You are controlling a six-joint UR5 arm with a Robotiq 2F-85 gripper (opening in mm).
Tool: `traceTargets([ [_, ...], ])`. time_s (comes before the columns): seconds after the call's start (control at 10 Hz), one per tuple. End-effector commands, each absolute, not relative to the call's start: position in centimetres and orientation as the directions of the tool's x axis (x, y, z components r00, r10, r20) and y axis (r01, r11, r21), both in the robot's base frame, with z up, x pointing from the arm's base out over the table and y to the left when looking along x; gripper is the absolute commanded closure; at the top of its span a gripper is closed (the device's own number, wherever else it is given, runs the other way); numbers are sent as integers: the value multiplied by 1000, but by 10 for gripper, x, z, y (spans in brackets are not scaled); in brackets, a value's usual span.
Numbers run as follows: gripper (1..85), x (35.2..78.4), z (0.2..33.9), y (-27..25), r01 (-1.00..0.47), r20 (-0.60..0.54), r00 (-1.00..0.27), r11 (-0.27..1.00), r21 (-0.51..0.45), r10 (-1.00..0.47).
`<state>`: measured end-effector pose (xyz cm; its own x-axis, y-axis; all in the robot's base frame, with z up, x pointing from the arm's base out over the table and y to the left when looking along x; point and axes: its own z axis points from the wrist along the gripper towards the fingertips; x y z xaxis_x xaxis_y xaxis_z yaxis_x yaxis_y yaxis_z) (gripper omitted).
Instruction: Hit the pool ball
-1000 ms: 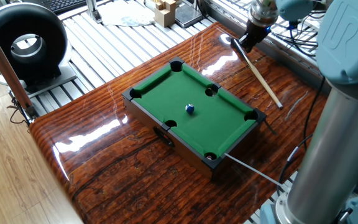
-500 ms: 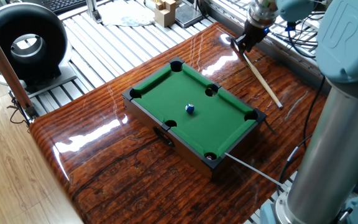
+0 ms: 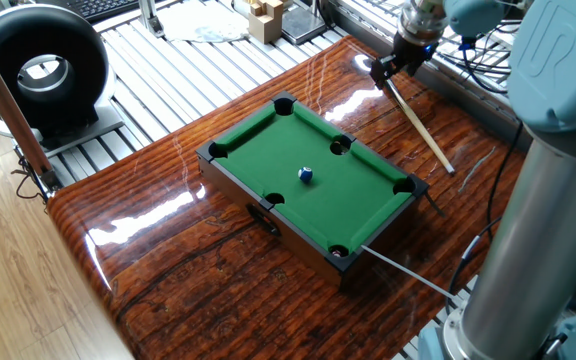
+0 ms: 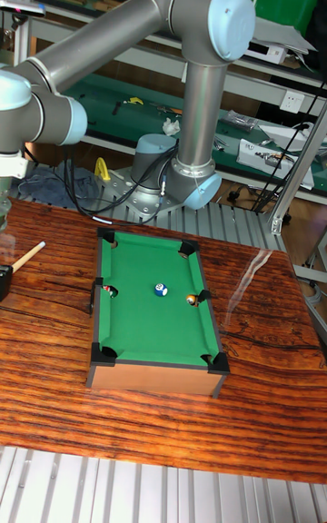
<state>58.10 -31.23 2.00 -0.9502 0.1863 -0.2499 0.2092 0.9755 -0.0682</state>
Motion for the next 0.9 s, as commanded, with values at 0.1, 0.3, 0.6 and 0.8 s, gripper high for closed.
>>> traceTargets([
  [0.1, 123, 586, 13, -312, 236, -276, -938, 970, -62, 211],
  [0.3, 177, 585, 11, -309, 241, -278, -936, 969, -57, 216],
  [0.6, 280, 583, 10, -307, 254, -273, -934, 966, -55, 230],
  [0.8, 370, 582, 9, -307, 263, -269, -933, 963, -55, 239],
])
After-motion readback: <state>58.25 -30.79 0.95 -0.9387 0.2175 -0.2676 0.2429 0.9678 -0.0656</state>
